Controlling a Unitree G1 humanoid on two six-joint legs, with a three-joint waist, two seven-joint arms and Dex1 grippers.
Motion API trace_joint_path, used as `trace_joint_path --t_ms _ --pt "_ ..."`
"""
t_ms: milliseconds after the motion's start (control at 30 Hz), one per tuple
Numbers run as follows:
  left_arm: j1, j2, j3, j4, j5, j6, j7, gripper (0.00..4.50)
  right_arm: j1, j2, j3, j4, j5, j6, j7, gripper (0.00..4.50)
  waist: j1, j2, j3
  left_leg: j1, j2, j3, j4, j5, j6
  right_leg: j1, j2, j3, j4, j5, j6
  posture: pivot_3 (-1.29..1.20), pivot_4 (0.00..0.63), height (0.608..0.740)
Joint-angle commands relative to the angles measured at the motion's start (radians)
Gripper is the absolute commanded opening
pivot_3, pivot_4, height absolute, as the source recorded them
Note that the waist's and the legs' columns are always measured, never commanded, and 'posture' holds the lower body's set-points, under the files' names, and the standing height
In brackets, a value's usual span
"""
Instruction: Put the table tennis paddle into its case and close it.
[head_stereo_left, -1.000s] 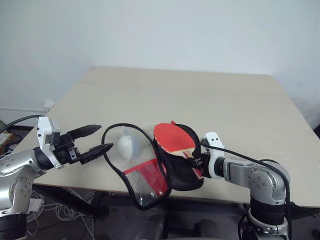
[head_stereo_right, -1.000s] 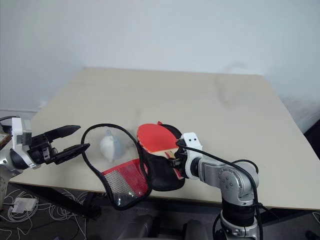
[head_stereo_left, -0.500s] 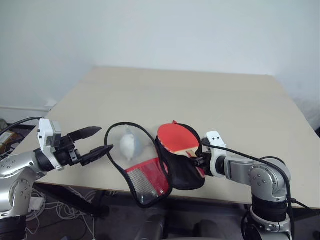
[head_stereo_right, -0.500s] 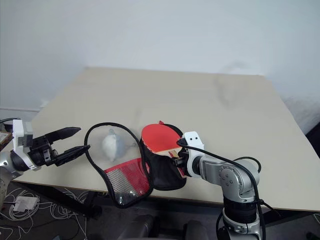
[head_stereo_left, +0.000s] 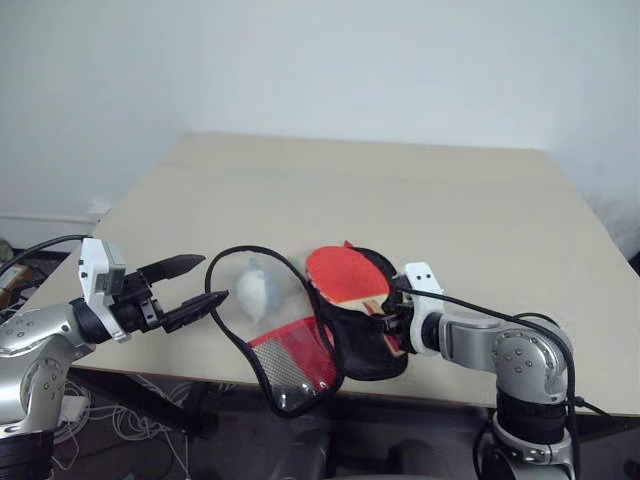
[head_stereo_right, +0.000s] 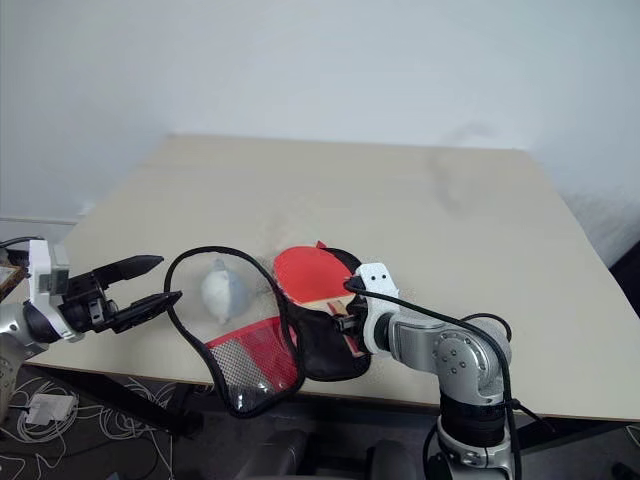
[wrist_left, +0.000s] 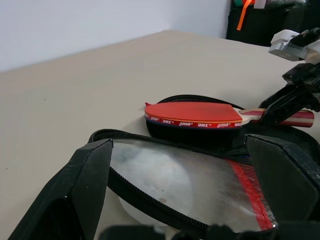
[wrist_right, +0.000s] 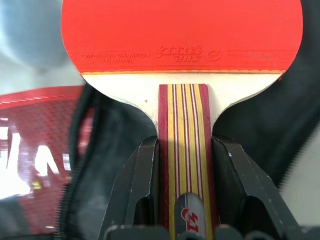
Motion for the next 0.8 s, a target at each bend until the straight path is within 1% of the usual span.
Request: trace_joint_path --t_ms 33,200,433,600,800 --pt "-0.001 -0.003 0.009 -0.032 -0.002 -0.009 0.003 4.50 -0.049 0.007 -0.031 -0.001 0.118 0.007 -0.074 1.11 0.000 0.000 0.000 0.000 0.000 0.000 0.000 0.000 0.000 0.000 0.000 0.000 0.000 0.000 0.000 0.00 0.000 0.707" --pt "0.008 -0.007 0.012 -0.039 -0.003 -0.009 0.006 4.50 -0.060 -0.011 -0.037 0.029 0.216 0.007 -0.169 1.11 0.000 0.000 0.000 0.000 0.000 0.000 0.000 0.000 0.000 0.000 0.000 0.000 0.000 0.000 0.000 0.00 0.000 0.707" --pt "0.016 -0.008 0.015 -0.039 -0.001 -0.011 0.007 4.50 -0.071 -0.047 -0.050 0.043 0.287 0.007 -0.269 1.11 0.000 0.000 0.000 0.000 0.000 0.000 0.000 0.000 0.000 0.000 0.000 0.000 0.000 0.000 0.000 0.00 0.000 0.707" --pt "0.011 -0.009 0.011 -0.033 0.001 -0.013 0.006 4.50 -0.079 -0.080 -0.058 0.047 0.307 0.007 -0.304 1.11 0.000 0.001 0.001 0.000 0.000 0.000 0.000 0.000 0.000 0.000 0.000 0.000 0.000 0.000 0.000 0.00 0.000 0.707" --pt "-0.002 -0.007 0.004 -0.026 0.003 -0.013 0.004 4.50 -0.060 -0.077 -0.045 0.054 0.315 0.007 -0.330 1.11 0.000 0.001 0.001 0.000 0.000 0.000 0.000 0.000 0.000 0.000 0.000 0.000 0.000 0.000 0.000 0.00 0.000 0.707"
